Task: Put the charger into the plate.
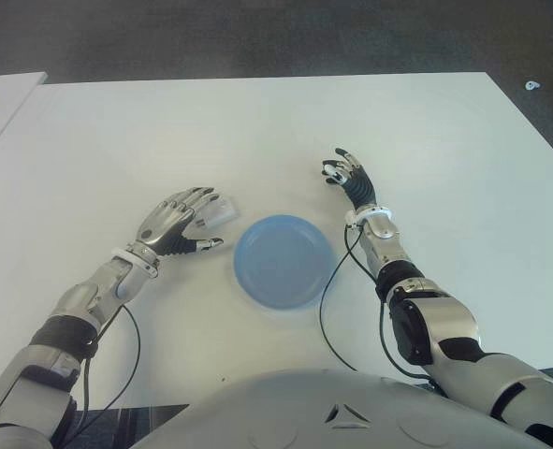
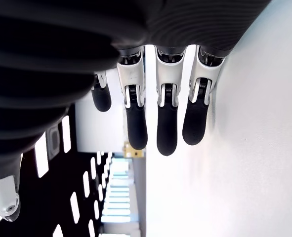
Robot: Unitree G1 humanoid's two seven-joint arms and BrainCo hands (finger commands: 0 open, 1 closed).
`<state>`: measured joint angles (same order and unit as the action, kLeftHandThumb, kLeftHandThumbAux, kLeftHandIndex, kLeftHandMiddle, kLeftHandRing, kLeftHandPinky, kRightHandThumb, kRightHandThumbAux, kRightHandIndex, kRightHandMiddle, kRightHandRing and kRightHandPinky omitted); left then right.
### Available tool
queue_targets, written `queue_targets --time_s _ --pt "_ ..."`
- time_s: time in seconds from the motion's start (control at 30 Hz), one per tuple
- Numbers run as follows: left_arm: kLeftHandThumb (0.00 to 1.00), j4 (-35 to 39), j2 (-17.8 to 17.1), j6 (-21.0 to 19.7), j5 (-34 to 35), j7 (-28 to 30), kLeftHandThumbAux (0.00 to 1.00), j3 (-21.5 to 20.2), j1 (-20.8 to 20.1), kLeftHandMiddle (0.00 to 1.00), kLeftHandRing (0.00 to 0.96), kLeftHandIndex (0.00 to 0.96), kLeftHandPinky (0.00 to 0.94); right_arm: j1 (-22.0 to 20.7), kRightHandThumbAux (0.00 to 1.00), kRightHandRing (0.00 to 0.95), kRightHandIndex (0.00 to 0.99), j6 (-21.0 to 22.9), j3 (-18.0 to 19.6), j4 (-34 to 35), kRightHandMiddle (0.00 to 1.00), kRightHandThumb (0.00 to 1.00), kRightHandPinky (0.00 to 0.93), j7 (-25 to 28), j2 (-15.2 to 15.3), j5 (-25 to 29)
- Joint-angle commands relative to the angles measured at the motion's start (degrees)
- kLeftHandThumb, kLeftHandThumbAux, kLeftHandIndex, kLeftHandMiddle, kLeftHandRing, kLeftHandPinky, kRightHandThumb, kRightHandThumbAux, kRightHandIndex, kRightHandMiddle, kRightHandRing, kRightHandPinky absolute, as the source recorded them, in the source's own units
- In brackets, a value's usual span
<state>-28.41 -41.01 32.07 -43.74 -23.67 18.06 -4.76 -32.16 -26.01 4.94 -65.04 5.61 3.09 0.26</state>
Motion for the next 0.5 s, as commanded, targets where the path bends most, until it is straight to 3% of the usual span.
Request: queue_targets --time_s 0.03,0.5 --pt "0.136 0.0 0.5 -1.1 0.1 0.7 0.282 -0.4 0.8 0.0 0.0 0.0 0.0 4.0 0.555 0.326 0.119 3.4 -0.4 -3.4 0.309 0.085 0.331 -0.2 -0.6 -0.7" --pt "0.172 -0.5 1.5 -6.1 -1.8 -2.4 0.293 -0.9 -0.4 0.0 0.0 0.0 0.0 4.0 0.561 0.32 0.128 3.3 -0.6 -3.6 0.304 0.078 0.324 -0.2 -0.7 -0.6"
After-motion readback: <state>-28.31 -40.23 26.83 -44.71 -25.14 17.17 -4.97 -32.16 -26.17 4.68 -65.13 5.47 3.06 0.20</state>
